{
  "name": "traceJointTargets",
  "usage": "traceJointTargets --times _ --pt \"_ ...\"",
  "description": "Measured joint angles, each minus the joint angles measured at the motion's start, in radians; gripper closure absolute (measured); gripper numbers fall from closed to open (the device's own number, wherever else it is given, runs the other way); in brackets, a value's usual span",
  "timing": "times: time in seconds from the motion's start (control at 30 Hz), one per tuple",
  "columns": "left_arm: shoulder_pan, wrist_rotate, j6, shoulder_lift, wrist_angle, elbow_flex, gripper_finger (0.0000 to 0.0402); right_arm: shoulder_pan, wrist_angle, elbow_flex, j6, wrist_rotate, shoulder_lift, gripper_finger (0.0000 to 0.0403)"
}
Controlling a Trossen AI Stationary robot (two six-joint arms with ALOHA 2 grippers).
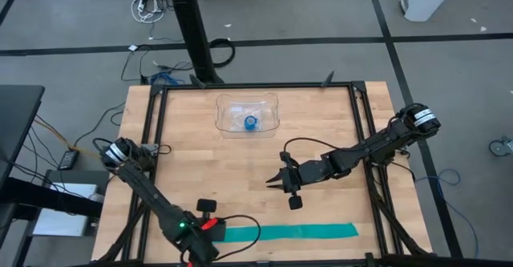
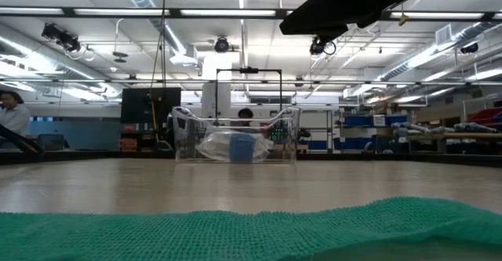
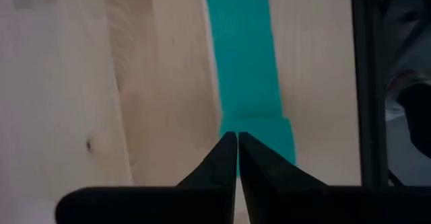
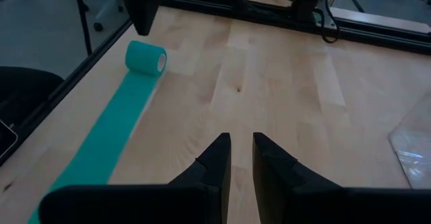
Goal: Roll bandage
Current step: Roll the green bandage
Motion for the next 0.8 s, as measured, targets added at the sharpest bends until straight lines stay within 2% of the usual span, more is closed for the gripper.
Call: traceJointTargets --times 0.13,0.3,0.47,0.8 --pt "-0.015 0.007 -0.058 0.000 0.030 -0.038 0.0378 0.000 0.000 0.000 -0.004 0.001 0.000 0.0351" --pt "-0.022 0.063 -0.084 0.000 0.110 -0.094 0.0378 0.000 0.001 0.000 -0.012 0.002 0.000 0.0351" --pt "-0.025 0.066 -0.084 -0.002 0.147 -0.132 0.0378 0.000 0.000 0.000 -0.012 0.002 0.000 0.0351" --pt "-0.011 0.041 -0.057 -0.006 0.340 -0.218 0.0378 0.000 -0.001 0.000 -0.012 0.002 0.000 0.0351"
